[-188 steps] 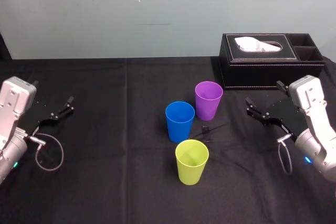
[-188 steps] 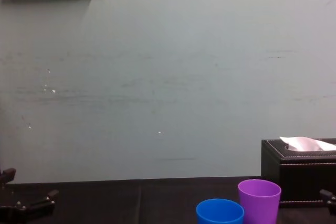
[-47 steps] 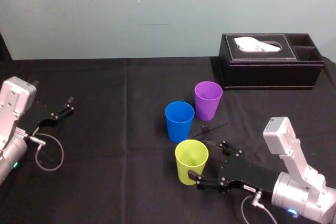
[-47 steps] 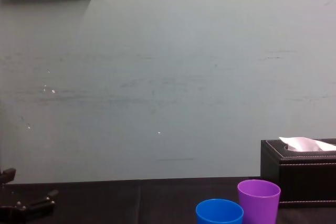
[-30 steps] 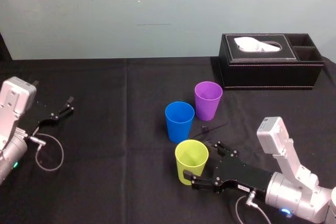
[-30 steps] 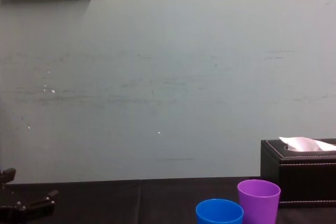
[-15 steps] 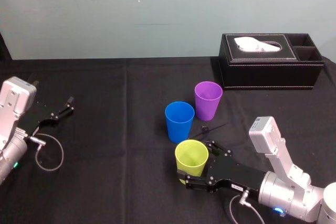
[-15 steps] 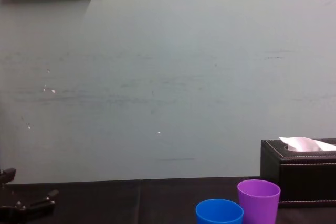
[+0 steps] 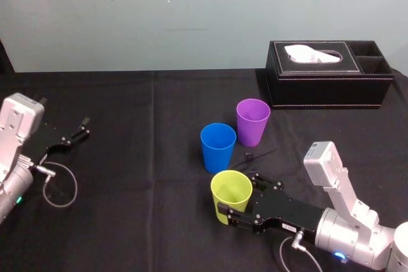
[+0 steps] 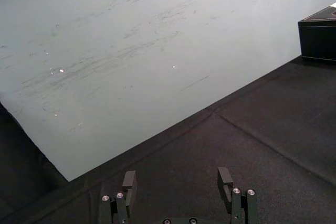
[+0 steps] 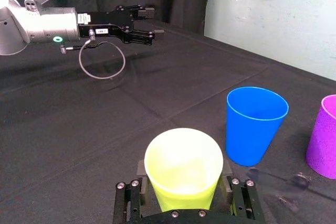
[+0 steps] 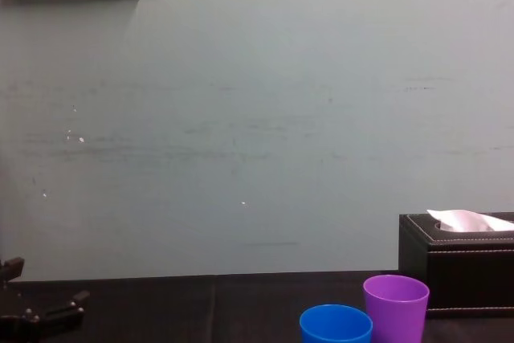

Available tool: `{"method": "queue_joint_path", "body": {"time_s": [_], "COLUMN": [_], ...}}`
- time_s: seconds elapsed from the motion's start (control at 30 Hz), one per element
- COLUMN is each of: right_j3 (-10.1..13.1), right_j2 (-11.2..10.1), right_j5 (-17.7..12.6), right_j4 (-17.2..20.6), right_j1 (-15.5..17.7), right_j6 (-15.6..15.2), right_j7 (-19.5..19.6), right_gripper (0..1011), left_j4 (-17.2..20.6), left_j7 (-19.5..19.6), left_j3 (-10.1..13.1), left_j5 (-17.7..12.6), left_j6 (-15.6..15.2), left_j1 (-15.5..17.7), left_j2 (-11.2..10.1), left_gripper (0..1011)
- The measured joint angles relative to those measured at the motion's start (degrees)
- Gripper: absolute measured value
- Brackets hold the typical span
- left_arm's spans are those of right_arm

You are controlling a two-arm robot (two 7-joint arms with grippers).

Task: Stack the three plastic cups sequentially using one hand.

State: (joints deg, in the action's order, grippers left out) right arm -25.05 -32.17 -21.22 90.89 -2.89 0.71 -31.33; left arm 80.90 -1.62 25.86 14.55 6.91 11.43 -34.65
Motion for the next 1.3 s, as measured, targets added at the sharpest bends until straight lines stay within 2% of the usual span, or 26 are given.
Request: {"method": "queue_joint_path", "body": {"time_s": [0.43, 0.83, 1.07, 1.3], "right_j3": [0.08, 0.10, 0.69, 2.52], "right_j2": [-0.07, -0.10, -0.28, -1.37], "right_j5": [-0.06, -0.08, 0.58, 0.04], "right_j4": [0.08, 0.12, 2.10, 5.02], "right_j1": [0.07, 0.09, 0.61, 1.11], "right_j6": [0.00, 0.00, -1.98, -4.39], "right_j7": [-0.06, -0.10, 1.97, 3.09], "right_gripper": [739, 738, 738, 738], "left_j4": [0.00, 0.00, 0.00, 0.00], "left_j7": [0.00, 0.00, 0.00, 0.00], "left_j3": [0.00, 0.00, 0.00, 0.00], "left_j5": [0.00, 0.00, 0.00, 0.00], "left_j6": [0.00, 0.00, 0.00, 0.00], "left_j1": [0.00, 0.00, 0.00, 0.00], "left_j2": [0.00, 0.00, 0.00, 0.00], "left_gripper": [1010, 1010, 1010, 1010]}}
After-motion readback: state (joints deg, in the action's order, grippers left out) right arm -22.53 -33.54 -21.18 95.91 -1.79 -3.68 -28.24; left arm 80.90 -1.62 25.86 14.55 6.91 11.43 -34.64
